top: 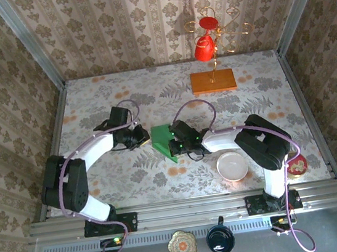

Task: Fold a paper plane with a square sheet of paper (pick it up from the middle)
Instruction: Third fold the triangle at the center of the table.

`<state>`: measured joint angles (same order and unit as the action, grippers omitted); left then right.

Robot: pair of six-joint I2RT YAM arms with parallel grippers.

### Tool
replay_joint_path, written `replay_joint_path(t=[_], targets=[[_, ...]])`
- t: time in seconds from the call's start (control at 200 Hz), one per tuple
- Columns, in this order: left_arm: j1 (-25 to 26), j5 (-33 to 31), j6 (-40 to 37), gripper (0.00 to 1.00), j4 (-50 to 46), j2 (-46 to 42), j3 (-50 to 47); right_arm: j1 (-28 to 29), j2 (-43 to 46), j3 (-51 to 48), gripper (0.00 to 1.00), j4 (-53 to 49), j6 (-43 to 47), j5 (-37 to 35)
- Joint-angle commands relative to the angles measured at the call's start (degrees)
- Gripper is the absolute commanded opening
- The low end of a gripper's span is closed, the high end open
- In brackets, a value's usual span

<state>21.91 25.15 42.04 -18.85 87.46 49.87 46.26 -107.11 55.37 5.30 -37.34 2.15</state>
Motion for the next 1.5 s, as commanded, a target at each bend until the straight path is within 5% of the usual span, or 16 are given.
replay_joint_path(t=[0.0,0.685,1.496], targets=[[2.1,1.5,4.2,0.15,2.3,-1.6,-1.5,0.5,-2.8,-0.5,0.0,-7.2,-4.5,2.2],[10.9,0.9,16.5,0.12,7.1,8.2,0.0,0.6,-3.1,0.0,0.0,-8.0,-4.6,2.1],[10.5,-2.6,18.7,0.09,5.2,8.2,-2.7,0.6,-3.8,1.1,0.0,-10.1,-4.4,1.2]])
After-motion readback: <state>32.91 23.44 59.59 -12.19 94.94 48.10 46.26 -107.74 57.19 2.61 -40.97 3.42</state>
